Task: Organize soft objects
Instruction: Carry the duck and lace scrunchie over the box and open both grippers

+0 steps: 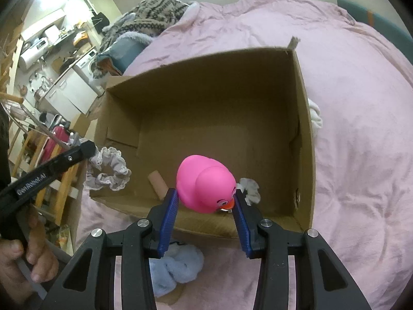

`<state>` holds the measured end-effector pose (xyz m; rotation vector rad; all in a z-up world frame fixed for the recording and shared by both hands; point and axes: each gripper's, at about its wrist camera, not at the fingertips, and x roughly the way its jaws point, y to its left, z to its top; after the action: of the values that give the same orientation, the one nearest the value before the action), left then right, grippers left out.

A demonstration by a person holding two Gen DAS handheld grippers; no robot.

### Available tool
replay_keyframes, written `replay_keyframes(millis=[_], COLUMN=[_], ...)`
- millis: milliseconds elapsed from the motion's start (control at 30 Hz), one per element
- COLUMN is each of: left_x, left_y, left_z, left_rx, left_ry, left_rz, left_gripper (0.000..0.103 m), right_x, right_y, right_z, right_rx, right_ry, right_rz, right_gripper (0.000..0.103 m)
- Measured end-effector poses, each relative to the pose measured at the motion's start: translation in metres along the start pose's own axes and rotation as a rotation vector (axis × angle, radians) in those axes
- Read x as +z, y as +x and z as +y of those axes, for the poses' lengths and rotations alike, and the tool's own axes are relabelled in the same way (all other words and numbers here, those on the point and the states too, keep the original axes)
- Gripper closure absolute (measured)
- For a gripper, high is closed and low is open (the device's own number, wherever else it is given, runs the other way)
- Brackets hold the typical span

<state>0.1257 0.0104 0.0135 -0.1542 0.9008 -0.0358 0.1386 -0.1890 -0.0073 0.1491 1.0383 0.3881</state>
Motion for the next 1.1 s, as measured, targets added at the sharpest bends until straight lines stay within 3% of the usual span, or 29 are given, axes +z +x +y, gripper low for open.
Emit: replay_keyframes(millis=[533, 800, 1100], left_x=[-0.012, -0.013, -0.015], left_y=[0.023, 0.019, 0.020], left_z=[0.001, -0.005, -0.009], left_rx=[0.015, 0.046, 0.039], left_ry=[0.032, 0.055, 0.066], left_rz=[0.028, -0.019, -0.011], left_gripper=[0.094, 0.094, 0.088], right_x=[0.000, -0.002, -0.001], right_y=[0.022, 0.026, 0.026], right_z=[-0.006, -0.009, -0.010], right_rx=[-0.022, -0.021, -0.011], right_ry=[0.019, 0.021, 0.028], right_rz=[0.051, 0.072, 0.072], right_gripper=[0.058, 0.058, 0.058])
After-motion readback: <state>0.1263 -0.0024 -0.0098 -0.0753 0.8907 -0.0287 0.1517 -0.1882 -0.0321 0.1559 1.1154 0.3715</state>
